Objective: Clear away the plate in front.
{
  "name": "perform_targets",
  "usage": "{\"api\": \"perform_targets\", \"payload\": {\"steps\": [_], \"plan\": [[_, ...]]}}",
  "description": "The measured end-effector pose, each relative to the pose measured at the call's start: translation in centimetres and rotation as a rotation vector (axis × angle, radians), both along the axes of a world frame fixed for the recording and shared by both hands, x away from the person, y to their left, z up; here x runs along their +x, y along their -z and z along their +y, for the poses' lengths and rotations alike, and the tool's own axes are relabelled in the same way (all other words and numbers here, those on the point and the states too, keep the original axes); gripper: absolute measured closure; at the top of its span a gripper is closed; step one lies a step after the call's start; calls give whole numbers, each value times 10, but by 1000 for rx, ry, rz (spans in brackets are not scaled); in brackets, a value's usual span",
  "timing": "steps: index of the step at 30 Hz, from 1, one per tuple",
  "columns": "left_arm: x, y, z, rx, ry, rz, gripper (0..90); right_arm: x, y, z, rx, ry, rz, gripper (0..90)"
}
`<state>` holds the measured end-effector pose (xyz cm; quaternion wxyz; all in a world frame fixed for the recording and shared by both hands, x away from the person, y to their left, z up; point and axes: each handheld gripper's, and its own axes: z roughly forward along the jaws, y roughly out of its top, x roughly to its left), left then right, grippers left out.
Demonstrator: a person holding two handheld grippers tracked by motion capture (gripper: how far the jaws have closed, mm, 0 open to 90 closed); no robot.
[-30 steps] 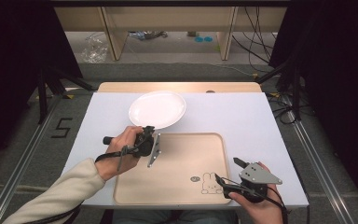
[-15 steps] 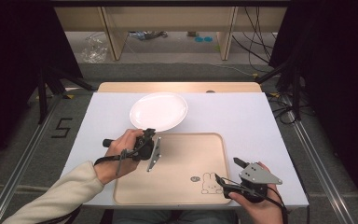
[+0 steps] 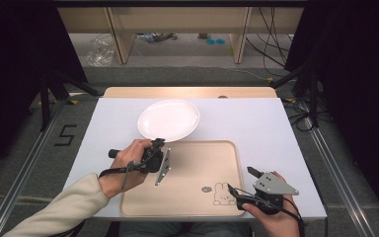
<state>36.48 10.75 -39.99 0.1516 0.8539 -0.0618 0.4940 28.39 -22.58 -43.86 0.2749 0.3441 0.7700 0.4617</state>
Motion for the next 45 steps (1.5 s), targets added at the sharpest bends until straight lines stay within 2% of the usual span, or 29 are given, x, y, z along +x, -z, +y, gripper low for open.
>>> {"api": "perform_targets", "payload": {"steps": [6, 9, 21, 45], "plan": [[-3, 0, 0, 6, 9, -10, 870, 0, 0, 0, 0, 0, 1, 190], [-4, 0, 0, 1, 5, 2, 869, 0, 0, 0, -2, 0, 0, 190], [-14, -1, -1, 9, 27, -9, 870, 0, 0, 0, -2, 1, 0, 190], [-35, -2, -4, 13, 61, 0, 869, 0, 0, 0, -3, 0, -3, 189]]}}
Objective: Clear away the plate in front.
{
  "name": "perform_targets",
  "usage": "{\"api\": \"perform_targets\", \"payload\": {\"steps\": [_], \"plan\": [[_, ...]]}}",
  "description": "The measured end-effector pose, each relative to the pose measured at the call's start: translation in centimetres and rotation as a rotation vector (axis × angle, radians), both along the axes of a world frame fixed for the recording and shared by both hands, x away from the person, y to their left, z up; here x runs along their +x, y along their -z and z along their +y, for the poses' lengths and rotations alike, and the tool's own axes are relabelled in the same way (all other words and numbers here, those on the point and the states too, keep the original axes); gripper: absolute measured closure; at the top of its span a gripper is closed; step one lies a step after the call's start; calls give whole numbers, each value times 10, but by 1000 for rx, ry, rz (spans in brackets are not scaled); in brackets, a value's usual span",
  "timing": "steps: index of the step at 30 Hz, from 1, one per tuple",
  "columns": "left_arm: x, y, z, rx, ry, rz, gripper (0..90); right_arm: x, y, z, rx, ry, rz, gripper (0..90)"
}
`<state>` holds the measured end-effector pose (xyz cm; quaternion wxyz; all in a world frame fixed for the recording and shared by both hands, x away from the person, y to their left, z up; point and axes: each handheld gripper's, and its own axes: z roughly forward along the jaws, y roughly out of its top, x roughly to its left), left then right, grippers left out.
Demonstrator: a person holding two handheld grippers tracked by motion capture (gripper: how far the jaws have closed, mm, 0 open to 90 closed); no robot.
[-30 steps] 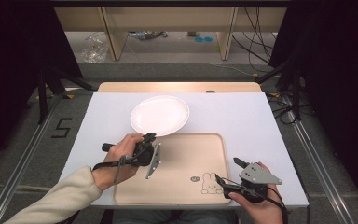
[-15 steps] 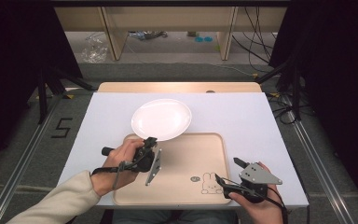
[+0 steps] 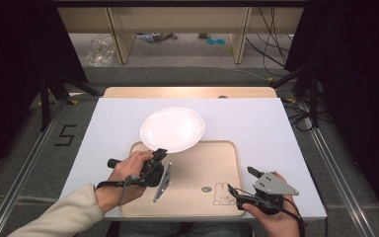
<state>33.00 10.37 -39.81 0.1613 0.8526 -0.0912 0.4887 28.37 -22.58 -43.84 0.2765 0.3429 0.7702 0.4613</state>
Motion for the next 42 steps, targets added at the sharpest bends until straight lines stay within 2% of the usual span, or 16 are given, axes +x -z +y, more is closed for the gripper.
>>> {"api": "perform_targets", "payload": {"steps": [2, 3, 10, 12, 33, 42], "plan": [[-2, 0, 0, 0, 2, 2, 870, 0, 0, 0, 0, 1, 0, 189], [-3, 0, 0, 0, 5, 2, 869, -1, 0, 0, 6, 1, 16, 190], [-8, 1, 0, 1, 16, 6, 869, -1, 0, 0, 10, 2, 19, 190], [-9, 2, 0, 1, 20, 9, 869, 0, 0, 0, 6, 4, 1, 190], [-22, 6, -2, 5, 52, 19, 870, 0, -1, -1, 2, 9, 8, 189], [-29, 10, -6, 20, 77, 39, 869, 0, -1, -2, 3, 9, 8, 190]]}}
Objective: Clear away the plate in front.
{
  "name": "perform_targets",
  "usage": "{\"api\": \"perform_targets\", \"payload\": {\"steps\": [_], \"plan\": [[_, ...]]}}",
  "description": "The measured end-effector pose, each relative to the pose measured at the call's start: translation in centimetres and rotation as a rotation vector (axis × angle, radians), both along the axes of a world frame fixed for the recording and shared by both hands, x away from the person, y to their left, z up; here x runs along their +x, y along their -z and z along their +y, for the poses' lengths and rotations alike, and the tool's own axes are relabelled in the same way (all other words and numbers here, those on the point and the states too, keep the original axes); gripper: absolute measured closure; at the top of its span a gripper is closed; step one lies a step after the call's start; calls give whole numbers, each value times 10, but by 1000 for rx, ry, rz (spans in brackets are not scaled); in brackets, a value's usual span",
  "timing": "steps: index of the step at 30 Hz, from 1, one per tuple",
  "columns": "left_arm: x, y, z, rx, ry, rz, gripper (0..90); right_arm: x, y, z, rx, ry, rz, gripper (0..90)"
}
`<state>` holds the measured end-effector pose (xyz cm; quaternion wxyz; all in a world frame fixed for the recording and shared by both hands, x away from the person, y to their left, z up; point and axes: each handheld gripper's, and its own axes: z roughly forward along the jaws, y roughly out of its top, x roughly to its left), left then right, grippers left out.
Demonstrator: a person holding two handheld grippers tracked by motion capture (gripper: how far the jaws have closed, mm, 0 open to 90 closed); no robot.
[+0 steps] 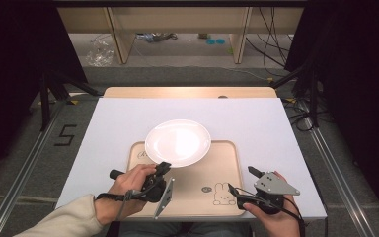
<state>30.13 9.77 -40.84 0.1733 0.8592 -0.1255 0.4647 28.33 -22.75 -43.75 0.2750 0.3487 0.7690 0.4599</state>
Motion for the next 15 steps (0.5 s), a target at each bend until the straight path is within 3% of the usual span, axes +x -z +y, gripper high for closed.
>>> {"api": "perform_targets", "payload": {"steps": [15], "plan": [[-9, 14, -8, 27, 50, 58, 867, 1, 1, 0, 11, -4, -4, 190]]}}
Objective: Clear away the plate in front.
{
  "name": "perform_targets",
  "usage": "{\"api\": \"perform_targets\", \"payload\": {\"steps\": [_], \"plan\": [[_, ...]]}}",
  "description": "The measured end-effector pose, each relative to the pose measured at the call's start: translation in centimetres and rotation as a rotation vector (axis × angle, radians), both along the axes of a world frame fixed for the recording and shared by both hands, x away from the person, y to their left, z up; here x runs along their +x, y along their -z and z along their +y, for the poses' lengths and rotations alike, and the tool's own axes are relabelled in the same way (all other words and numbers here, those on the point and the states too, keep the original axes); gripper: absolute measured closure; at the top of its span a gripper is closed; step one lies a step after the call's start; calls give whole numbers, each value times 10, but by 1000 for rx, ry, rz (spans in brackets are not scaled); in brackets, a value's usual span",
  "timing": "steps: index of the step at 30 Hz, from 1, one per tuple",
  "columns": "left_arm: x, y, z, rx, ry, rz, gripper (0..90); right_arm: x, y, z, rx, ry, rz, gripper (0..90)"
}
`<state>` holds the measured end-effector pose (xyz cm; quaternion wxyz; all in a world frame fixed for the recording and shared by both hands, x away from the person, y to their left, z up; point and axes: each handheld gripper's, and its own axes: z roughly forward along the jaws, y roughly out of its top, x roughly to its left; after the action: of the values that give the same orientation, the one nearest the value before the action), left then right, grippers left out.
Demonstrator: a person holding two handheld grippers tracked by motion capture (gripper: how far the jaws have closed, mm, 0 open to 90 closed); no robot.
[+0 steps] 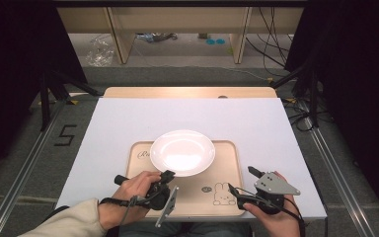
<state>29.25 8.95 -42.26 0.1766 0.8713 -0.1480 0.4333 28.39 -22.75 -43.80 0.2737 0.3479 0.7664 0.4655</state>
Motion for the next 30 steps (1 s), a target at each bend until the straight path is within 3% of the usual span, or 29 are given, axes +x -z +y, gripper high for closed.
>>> {"api": "perform_targets", "payload": {"steps": [1, 23, 26, 30], "plan": [[-1, 1, 0, 4, 3, 6, 866, -1, 0, 1, 6, 0, 15, 190], [-9, 13, -7, 20, 58, 82, 856, 0, 0, 0, -4, -3, 2, 191], [-9, 13, -7, 2, 61, 105, 858, 0, 0, 0, -2, -4, 2, 191], [-8, 13, -5, -24, 67, 165, 863, 0, 0, 0, -2, -4, 4, 191]]}}
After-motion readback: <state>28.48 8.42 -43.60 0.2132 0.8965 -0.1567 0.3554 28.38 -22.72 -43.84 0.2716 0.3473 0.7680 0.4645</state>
